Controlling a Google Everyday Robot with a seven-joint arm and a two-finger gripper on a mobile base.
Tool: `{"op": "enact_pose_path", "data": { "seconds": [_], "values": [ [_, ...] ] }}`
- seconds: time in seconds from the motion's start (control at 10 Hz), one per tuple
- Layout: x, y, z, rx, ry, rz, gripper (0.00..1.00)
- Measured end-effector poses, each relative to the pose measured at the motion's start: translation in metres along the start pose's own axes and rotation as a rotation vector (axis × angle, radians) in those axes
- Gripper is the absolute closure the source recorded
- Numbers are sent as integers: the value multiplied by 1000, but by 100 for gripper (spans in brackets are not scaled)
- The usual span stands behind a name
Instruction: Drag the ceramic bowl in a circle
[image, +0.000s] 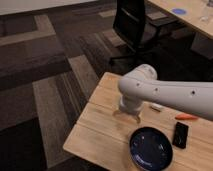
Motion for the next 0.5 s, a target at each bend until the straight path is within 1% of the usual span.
{"op": "enact_pose_path", "data": {
  "seconds": [0.1, 0.3, 0.4, 0.5],
  "values": [
    [4, -28, 15, -1, 12, 58, 35],
    [13, -41, 30, 5, 30, 80, 35],
    [17, -47, 34, 13, 30, 95, 35],
    [18, -45, 34, 12, 31, 94, 35]
  ]
}}
